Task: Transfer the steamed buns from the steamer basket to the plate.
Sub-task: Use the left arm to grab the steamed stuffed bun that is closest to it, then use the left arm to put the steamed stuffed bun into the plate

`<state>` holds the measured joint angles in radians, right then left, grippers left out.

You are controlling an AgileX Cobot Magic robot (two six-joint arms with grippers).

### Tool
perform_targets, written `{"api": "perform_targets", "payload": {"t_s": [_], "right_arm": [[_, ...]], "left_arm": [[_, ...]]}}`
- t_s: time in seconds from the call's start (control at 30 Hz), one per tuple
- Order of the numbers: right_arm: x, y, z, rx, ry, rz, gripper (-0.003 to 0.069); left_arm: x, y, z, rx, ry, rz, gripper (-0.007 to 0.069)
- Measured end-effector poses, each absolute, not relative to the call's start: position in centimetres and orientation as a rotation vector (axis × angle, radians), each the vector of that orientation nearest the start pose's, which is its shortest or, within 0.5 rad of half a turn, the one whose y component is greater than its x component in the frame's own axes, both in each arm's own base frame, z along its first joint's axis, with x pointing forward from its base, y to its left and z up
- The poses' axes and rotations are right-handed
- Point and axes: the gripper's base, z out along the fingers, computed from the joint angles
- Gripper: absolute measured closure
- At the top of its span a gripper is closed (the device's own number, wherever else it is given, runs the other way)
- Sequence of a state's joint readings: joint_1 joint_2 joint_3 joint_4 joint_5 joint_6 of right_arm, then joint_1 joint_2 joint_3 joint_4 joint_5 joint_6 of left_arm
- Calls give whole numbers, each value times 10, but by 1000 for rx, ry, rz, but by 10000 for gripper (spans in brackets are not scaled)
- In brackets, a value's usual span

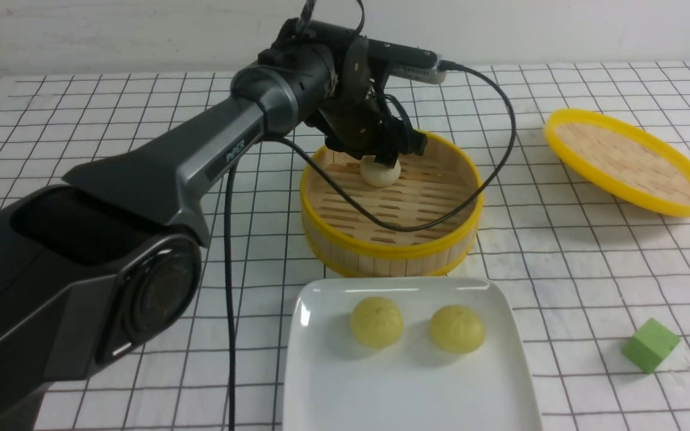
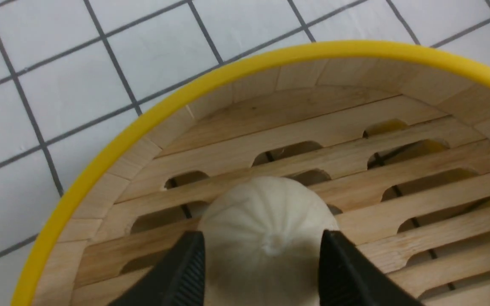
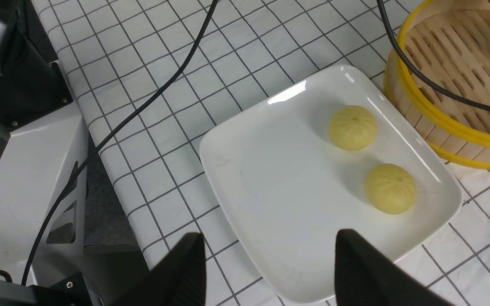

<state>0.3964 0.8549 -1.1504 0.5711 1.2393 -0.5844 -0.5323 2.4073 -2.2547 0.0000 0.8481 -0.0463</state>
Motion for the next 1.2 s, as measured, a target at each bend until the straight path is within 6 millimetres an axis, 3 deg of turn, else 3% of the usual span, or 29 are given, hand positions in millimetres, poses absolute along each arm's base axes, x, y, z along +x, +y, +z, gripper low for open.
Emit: {"api": "perform_targets", "payload": {"t_s": [0.03,0.1,0.13,0.17,0.23,0.37,0.47,0.53,0.6,0.63,0.67,0.7,0.77,0.9,0.93,1.03,1.2], "right_arm": [[95,90,419,-1108,2035,641,248],[95,90,419,-1108,2035,641,248],[95,90,419,-1108,2035,641,248],[95,90,419,-1108,2035,641,248],[95,90,419,-1108,2035,641,248],[95,90,419,-1108,2035,641,248],[95,90,419,-1108,2035,643,248],[95,91,419,-1107,2034,647,248],[95,91,420,-1106,2031,657,248],[95,91,420,-1106,2031,658,248],[95,91,420,-1105,2030,661,249],[95,91,420,-1105,2030,661,249],[95,91,420,-1105,2030,661,249],[95,91,420,-1105,2030,661,249],[95,91,420,-1105,2030,661,249],[95,91,420,-1105,2030,661,249],[94,91,420,-1107,2032,661,249]], "left_arm": [[467,-275,217,603,2431,-242,283],[468,-276,213,606,2440,-239,413],[468,-276,213,608,2440,-238,424],[468,-276,213,609,2439,-238,523],[468,-276,213,615,2429,-238,579],[467,-275,214,627,2432,-232,599],[462,-272,226,635,2456,-224,599],[456,-268,243,646,2470,-203,599],[448,-261,272,646,2450,-184,599],[447,-261,275,646,2447,-183,599],[439,-255,302,637,2416,-184,599],[437,-254,309,634,2405,-188,599],[418,-243,352,619,2365,-200,599],[384,-226,403,612,2355,-246,599],[384,-226,402,613,2360,-245,599],[359,-216,438,600,2296,-325,597],[327,-202,479,551,2215,-436,595]]}}
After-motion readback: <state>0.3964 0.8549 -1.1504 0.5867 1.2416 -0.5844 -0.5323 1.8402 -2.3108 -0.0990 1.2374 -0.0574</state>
